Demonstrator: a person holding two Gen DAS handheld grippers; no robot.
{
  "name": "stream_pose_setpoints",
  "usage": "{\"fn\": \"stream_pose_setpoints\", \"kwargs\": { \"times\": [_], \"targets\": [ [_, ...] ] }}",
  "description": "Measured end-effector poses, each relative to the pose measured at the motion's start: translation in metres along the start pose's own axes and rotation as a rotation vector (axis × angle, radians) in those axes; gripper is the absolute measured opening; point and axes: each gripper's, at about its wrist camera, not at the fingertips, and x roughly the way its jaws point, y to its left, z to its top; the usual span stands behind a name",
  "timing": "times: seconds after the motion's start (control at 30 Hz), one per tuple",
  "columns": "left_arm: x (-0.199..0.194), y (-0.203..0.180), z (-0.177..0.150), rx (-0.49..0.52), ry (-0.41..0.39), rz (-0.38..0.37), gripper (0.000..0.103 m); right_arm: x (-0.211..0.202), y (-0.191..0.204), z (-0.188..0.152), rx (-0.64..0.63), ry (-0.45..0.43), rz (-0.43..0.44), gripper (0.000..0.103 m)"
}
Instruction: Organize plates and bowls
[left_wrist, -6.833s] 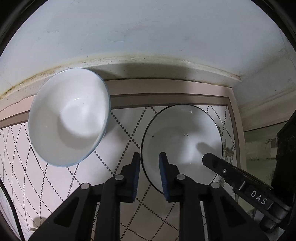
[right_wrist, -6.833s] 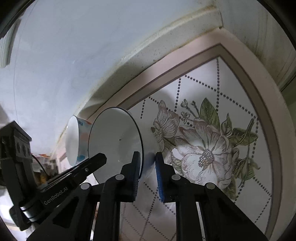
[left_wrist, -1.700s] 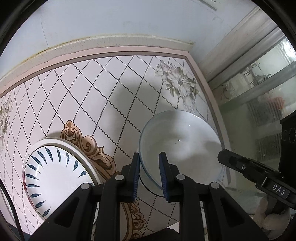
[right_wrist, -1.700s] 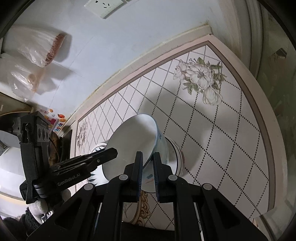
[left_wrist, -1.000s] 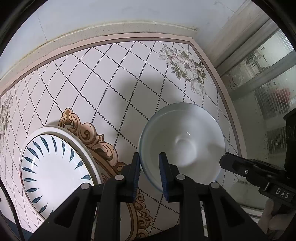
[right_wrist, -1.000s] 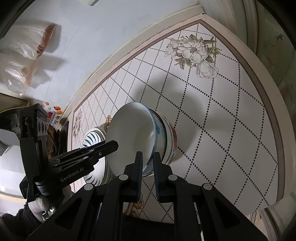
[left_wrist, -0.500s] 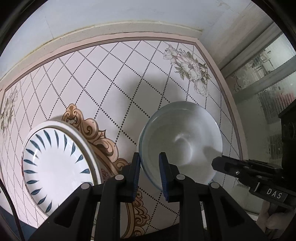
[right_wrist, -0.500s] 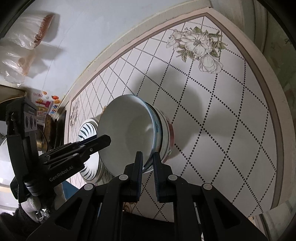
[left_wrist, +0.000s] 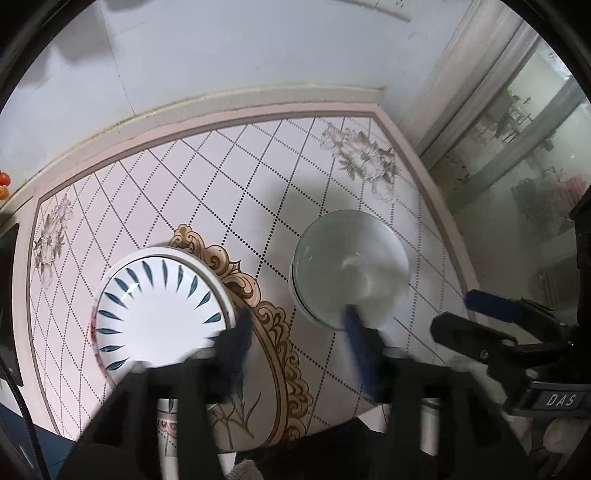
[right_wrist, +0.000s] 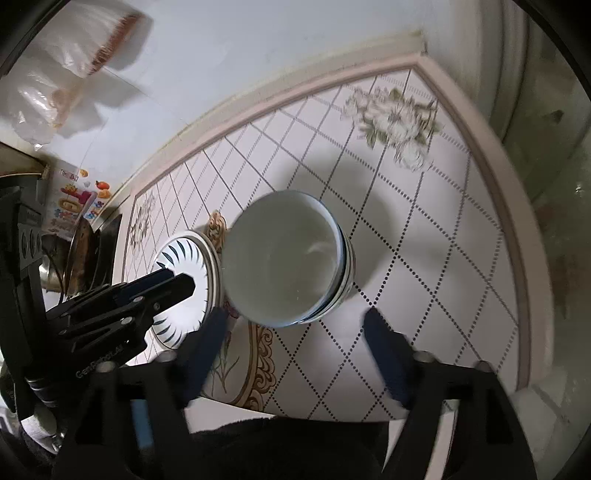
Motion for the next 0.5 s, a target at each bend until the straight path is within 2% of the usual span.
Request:
{"fn": "stream_pose_setpoints", "kwargs": {
  "times": [0.03, 0.2, 0.33, 0.4, 0.5],
  "targets": [
    [-0.008, 0.001, -0.002, 0.0, -0.014, -0.005, 0.084, -0.009, 0.005, -0.004, -0.004, -0.019, -0.021, 0.089],
    [-0.043, 0.004, -0.013, -0.004, -0.09, -0.016, 0.097, -0.045, 0.024, -0.022, -0.037, -0.088, -0.102, 0.097],
    [-0.069, 0.003, -0.02, 0.0, -0.151, -0.021, 0.099, -0.072, 0.04, -0.036, -0.063, -0.133, -0.152, 0.099],
    [-0.08, 0.003, -0.022, 0.0, -0.187, -0.022, 0.103, -0.083, 0.045, -0.041, -0.06, -0.154, -0.145, 0.1],
    [-0.095, 0.001, -0.024, 0.006, -0.224, -0.022, 0.103, -0.096, 0.05, -0.047, -0.058, -0.178, -0.147, 0.101]
  ]
}}
